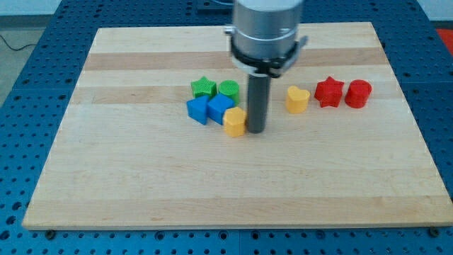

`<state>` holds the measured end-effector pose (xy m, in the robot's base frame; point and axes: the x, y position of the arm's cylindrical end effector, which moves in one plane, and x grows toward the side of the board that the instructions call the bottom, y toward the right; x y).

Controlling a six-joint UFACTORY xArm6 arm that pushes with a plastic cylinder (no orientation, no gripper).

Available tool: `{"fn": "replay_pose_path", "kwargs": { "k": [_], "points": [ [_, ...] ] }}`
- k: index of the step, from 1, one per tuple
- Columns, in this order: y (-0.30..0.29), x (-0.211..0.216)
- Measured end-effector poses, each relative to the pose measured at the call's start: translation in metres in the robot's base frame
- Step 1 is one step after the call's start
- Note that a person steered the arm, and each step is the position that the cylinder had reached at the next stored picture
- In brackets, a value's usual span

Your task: Place the yellow heart into the right of the green circle

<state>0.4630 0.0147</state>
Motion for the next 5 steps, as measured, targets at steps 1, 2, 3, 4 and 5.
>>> {"fn": "replay_pose_path", "kwargs": {
  "k": [1, 2, 3, 4, 5],
  "points": [
    [-0.016, 0.001],
    [0.006, 0.003],
    [0.078, 0.003],
    [0.138, -0.011],
    [0.143, -0.039]
  ]
}}
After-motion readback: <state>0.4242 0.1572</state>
